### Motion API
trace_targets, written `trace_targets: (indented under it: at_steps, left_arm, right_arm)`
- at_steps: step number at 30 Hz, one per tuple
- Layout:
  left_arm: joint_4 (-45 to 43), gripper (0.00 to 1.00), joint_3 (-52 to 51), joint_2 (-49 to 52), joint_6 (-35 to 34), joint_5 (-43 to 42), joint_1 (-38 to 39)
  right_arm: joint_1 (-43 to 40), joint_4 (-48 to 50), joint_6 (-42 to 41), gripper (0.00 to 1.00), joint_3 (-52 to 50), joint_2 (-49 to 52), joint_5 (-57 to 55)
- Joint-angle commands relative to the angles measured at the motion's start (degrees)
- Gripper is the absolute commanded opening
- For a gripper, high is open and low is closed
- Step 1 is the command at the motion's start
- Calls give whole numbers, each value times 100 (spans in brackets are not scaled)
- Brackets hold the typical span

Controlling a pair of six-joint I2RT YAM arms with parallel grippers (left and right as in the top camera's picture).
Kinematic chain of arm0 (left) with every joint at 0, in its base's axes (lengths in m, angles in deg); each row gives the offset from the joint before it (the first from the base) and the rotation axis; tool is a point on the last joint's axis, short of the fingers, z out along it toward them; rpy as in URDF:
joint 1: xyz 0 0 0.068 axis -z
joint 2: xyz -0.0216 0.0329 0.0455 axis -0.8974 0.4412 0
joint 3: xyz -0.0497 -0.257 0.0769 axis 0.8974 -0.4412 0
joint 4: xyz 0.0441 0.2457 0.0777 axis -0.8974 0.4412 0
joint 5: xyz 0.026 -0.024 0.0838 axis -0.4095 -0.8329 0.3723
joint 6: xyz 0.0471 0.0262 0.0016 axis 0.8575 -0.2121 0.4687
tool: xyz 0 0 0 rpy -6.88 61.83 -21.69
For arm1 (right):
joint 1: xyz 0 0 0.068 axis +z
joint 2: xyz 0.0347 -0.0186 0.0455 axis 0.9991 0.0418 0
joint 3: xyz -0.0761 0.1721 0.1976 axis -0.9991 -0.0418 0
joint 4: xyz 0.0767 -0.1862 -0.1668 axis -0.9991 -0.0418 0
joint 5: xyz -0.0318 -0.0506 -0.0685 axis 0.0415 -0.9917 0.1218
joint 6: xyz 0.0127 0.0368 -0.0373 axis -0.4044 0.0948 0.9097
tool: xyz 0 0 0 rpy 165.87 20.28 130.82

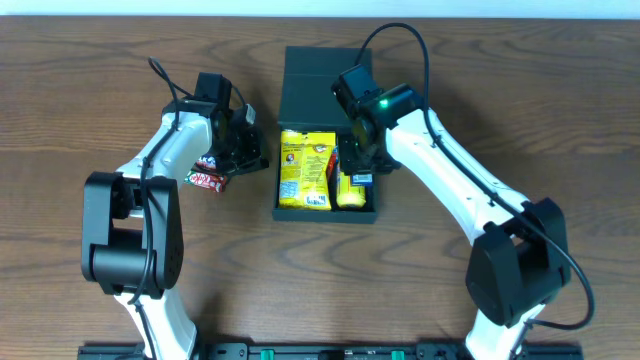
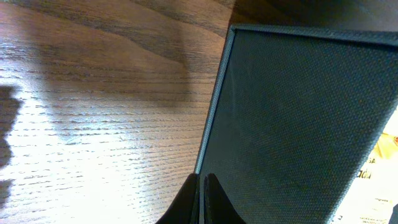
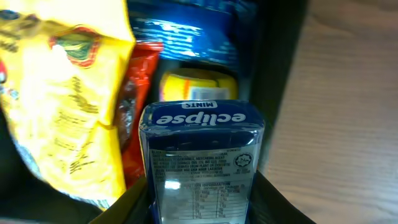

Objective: Pack container
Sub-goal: 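Carry the mints tin over the box and lower it at the right side, then push the mints tin down beside the yellow tube and release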

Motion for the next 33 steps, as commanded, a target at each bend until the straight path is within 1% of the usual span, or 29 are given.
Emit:
trace_targets:
  at_steps: [1,11,12,13,14,16,18,20,21,22,25,29,30,33]
  left_arm:
    - [22,6,-22,24,-4,37,-9]
    - [22,6,-22,24,-2,35,-9]
    - [22,6,-22,24,-2,37,-9]
    - [22,6,-22,24,-2,37,-9]
    - [22,6,-22,24,-2,37,-9]
    - [22,6,-22,24,-2,35,-9]
    - [24,6,-22,24,-2,37,-9]
    - [24,6,-22,24,-4,35,-9]
    - [24,6,-22,24,-4,35,-9]
    - [22,6,-22,24,-4,35,-9]
    - [22,6,-22,24,-2,37,-9]
    - [22,6,-22,24,-4,37,-9]
    - [22,6,-22,24,-4,35,-9]
    - [22,6,-22,24,-4,37,-9]
  right_arm:
    - [103,50,356,2,-70,70,173]
    - [103,361,398,2,-483,74,243]
    - [98,385,398,3,-483,74,243]
    - [98,404,398,7,-483,74,243]
    - [98,417,398,14,-483,74,243]
    - [98,420,398,45,-483,74,240]
    - [98,420,396,68,-483,74,240]
    - [98,420,396,77,-483,74,240]
    - [98,420,396,89,-483,74,240]
    - [96,420,393,97,-483,74,240]
    - [92,420,393,99,-483,74,240]
    - [92,420,391,99,-483,74,243]
    - [92,417,393,98,-481,74,243]
    - [63,374,393,89,-378,72,243]
